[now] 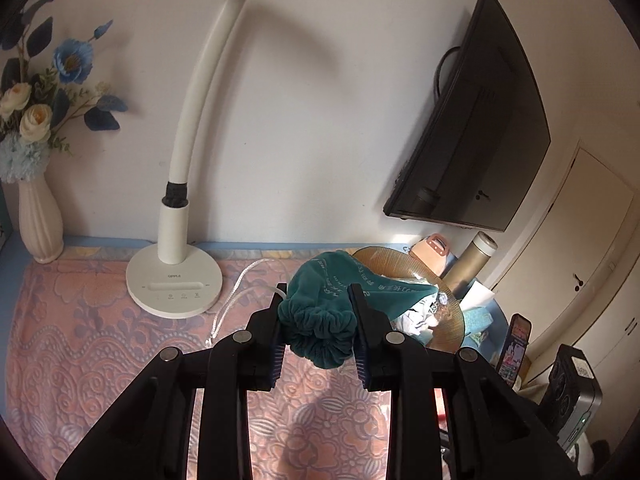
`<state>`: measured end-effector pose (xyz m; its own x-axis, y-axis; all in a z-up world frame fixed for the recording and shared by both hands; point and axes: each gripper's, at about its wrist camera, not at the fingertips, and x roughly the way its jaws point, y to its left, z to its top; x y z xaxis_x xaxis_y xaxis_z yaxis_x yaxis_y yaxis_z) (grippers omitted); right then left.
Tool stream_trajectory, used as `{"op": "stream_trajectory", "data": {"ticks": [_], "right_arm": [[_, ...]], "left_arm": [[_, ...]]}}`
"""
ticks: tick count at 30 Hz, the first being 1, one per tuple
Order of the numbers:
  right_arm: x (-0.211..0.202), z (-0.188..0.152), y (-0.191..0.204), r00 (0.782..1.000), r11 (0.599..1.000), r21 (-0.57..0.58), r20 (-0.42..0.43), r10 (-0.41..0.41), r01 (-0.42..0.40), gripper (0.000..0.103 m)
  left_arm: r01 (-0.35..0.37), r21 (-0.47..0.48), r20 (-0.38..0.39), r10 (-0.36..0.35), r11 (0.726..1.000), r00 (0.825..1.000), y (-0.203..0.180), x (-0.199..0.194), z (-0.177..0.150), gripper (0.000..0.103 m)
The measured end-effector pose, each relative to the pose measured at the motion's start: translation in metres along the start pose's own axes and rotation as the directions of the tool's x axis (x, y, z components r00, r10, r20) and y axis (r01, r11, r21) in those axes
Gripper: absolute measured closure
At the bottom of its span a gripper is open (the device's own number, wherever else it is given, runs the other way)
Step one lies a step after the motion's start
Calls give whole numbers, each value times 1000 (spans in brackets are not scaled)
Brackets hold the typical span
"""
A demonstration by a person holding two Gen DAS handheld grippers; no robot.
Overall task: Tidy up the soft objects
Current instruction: 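Carry the red sachet and teal pouch into the amber bowl and open both tools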
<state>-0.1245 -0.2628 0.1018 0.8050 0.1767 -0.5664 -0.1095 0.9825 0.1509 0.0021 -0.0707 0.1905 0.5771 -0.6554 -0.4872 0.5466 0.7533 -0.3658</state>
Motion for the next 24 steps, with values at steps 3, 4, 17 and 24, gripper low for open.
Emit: {"op": "stream_trajectory", "data": {"ticks": [3, 4, 17, 24], "right_arm": [[-27, 21, -25, 995, 998, 22, 71, -65, 64, 52], [-36, 30, -37, 991, 995, 34, 93, -98, 95, 52], [-64, 104, -214, 914, 851, 397, 67, -400, 344, 52], [-20, 98, -255, 944, 822, 472, -71, -324, 318, 51]], "left_arm": [[16, 51, 14, -16, 999, 1000, -27, 3, 8, 78], [25, 65, 18, -26, 998, 999, -36, 6, 11, 78], [137, 183, -84, -123, 974, 989, -146, 138, 28, 78], [126, 211, -176, -89, 969, 980, -161, 191, 15, 40]]}}
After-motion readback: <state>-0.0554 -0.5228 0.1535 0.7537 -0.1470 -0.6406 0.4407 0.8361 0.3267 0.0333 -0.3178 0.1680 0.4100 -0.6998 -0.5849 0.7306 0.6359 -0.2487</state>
